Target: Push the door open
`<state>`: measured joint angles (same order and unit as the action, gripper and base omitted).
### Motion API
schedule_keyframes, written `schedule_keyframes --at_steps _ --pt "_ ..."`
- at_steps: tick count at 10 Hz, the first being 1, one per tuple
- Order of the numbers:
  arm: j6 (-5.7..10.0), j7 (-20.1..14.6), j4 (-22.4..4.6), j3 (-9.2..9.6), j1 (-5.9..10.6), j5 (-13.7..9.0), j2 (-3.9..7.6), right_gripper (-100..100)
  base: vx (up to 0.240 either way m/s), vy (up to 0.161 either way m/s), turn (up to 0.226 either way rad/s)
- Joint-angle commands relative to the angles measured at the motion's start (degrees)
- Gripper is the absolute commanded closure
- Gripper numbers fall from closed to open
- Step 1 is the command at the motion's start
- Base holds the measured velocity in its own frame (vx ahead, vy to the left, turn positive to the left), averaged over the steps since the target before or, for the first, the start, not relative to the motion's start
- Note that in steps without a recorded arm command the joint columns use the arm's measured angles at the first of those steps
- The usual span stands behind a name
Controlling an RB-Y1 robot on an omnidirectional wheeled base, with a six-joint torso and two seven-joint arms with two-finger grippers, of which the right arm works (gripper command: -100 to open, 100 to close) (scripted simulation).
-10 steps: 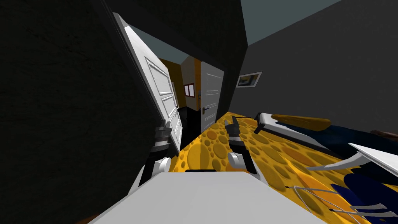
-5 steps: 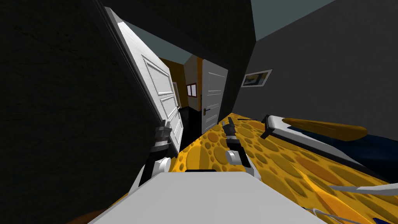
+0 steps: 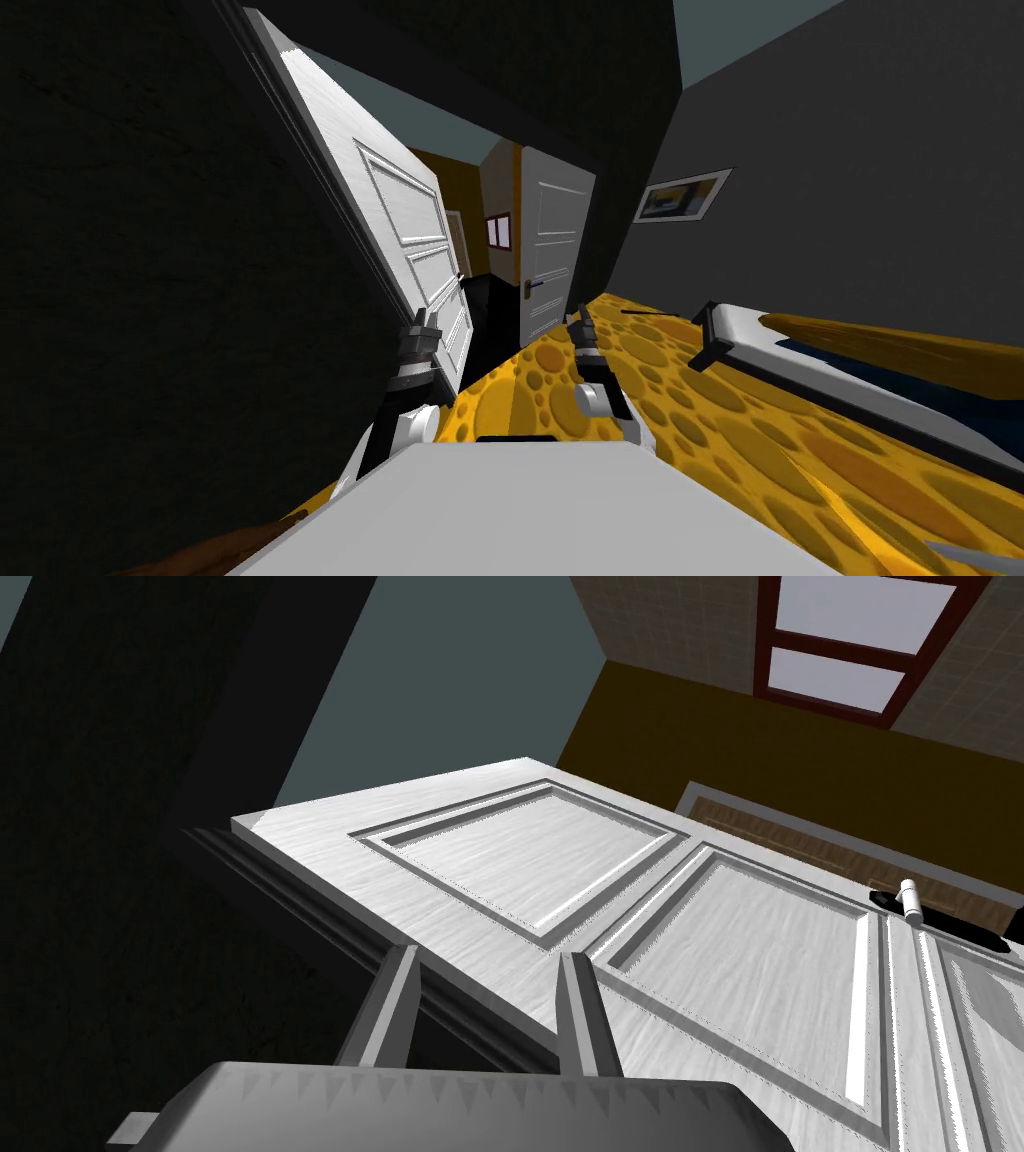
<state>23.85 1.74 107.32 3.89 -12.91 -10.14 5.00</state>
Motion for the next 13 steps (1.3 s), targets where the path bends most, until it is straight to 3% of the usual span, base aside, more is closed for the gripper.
schedule_keyframes --at_steps 1,13 --pt "-0.39 0.86 -2.64 0.26 1.66 -0.84 0.27 -100 0.120 -0.129 0.160" --pt "-1.07 5.57 -18.43 2.08 10.67 -5.17 0.82 -100 0.083 -0.130 0.126"
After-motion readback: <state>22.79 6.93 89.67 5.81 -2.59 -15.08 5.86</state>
